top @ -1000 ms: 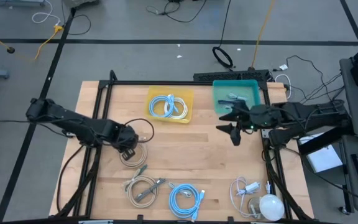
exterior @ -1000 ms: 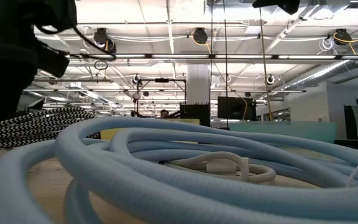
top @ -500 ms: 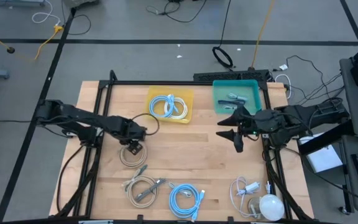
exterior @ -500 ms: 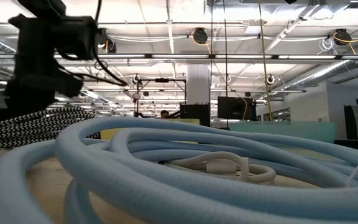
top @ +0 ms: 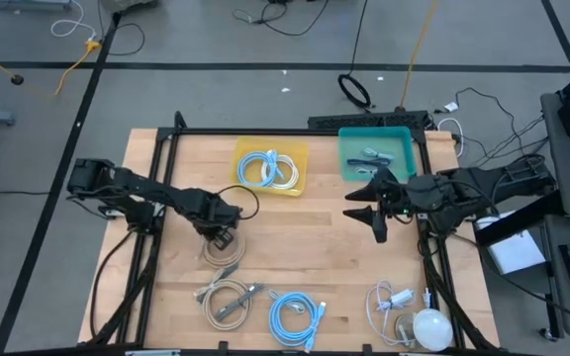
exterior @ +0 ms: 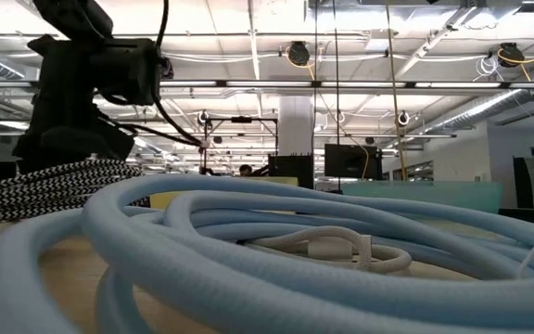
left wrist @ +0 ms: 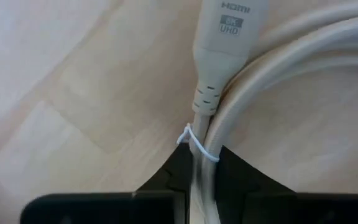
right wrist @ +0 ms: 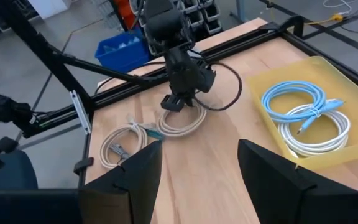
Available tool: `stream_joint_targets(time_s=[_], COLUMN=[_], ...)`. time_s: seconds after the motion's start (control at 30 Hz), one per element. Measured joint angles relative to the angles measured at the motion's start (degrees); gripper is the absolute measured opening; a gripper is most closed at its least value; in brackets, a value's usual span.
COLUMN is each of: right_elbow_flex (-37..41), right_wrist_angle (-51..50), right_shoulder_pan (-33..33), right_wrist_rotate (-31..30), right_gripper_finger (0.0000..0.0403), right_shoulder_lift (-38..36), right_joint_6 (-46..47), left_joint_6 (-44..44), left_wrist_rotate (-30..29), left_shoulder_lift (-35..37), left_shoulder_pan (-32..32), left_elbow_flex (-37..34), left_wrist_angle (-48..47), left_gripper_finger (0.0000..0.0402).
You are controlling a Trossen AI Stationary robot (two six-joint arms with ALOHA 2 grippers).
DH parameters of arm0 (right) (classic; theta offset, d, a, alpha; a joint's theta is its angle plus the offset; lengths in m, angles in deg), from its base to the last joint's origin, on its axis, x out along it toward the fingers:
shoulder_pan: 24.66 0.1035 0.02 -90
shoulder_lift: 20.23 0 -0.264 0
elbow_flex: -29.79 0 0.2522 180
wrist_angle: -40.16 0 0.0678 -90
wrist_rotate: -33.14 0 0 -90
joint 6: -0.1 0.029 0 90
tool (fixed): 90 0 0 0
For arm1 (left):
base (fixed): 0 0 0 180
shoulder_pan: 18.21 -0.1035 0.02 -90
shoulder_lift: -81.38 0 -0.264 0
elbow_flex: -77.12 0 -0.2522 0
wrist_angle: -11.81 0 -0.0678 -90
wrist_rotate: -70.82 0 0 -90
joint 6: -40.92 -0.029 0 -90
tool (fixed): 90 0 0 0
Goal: Pick & Place USB Port
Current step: Put the top brown USB cable into the yellow bin
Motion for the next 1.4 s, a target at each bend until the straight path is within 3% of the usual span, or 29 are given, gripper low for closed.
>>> stream_joint_targets(time_s=[0.23,0.43,0.6,0.8,1.1,1.4], right_elbow_flex=[1.58,4.53,5.70,5.70,5.70,5.70], right_wrist_angle=[0.11,6.29,10.01,10.23,10.21,10.18], right_shoulder_pan=[1.46,1.82,1.80,1.80,3.68,3.68], right_wrist_rotate=[-2.83,-2.82,-2.83,-2.78,-4.71,-5.82], right_gripper_finger=[0.0203,0.0203,0.0203,0.0203,0.0203,0.0203], right_shoulder_lift=[0.07,0.04,0.07,0.04,0.04,0.04], right_joint_6=[0.11,0.49,0.41,1.57,1.98,1.89], left_joint_6=[8.94,9.62,6.44,4.96,2.88,2.98], left_wrist_rotate=[-11.12,-20.21,-16.32,-7.21,-4.62,-2.79], left_shoulder_lift=[11.62,14.29,11.39,3.79,-4.32,-6.84], left_shoulder_pan=[-1.42,-11.48,-23.95,-33.56,-35.26,-35.25], left_elbow_flex=[7.01,12.12,12.90,12.73,12.75,12.79], left_wrist_angle=[3.06,7.48,22.34,25.19,27.69,26.07], left_gripper_finger=[0.0038,0.0038,0.0038,0.0038,0.0038,0.0040])
